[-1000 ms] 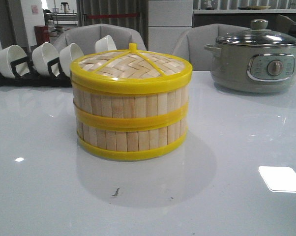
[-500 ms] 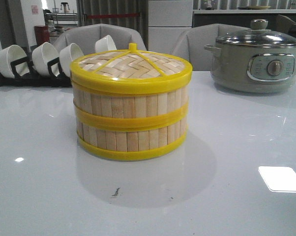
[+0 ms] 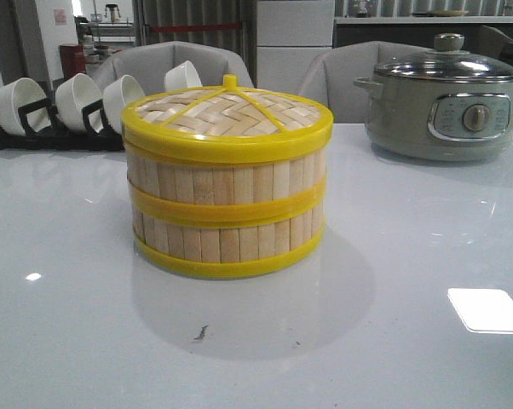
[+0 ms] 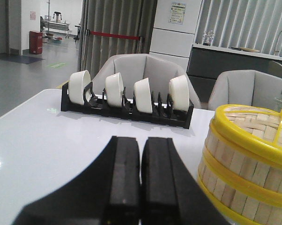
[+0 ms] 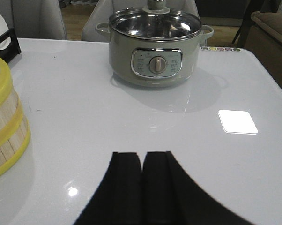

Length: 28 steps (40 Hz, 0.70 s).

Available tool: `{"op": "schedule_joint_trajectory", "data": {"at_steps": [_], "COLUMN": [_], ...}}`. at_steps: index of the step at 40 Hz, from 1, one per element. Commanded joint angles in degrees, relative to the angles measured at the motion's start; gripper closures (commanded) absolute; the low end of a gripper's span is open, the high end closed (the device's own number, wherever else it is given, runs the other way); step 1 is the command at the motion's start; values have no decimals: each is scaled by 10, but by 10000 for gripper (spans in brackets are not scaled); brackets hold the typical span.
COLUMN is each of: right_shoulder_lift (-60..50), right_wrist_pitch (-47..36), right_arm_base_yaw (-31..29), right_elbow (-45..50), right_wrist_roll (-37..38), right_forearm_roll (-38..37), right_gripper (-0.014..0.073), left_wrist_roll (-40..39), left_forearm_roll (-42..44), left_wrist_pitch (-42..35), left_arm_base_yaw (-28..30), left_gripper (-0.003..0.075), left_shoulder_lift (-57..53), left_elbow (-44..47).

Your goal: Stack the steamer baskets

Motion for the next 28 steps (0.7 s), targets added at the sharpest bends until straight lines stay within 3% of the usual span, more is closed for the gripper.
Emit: {"op": "schedule_joint_trajectory", "data": {"at_steps": [1, 20, 28], "right_shoulder_lift": [0, 0, 0], "right_wrist_pitch": [-48, -47, -47], "right_arm_base_yaw": [-3, -3, -3], "right_elbow": [-18, -18, -18], "right_wrist_roll": [0, 0, 0], "right_forearm_roll": [-7, -7, -7], "right_gripper": [537, 537, 537], "left_wrist_roll": [-3, 0, 60], "left_forearm_roll": [0, 0, -2], "left_wrist_pitch": [-52, -57, -76], "left_arm_base_yaw": [0, 0, 1], "left_gripper": [634, 634, 634], "left_shoulder_lift": [-12, -10, -10], "left_elbow": [1, 1, 1]}}
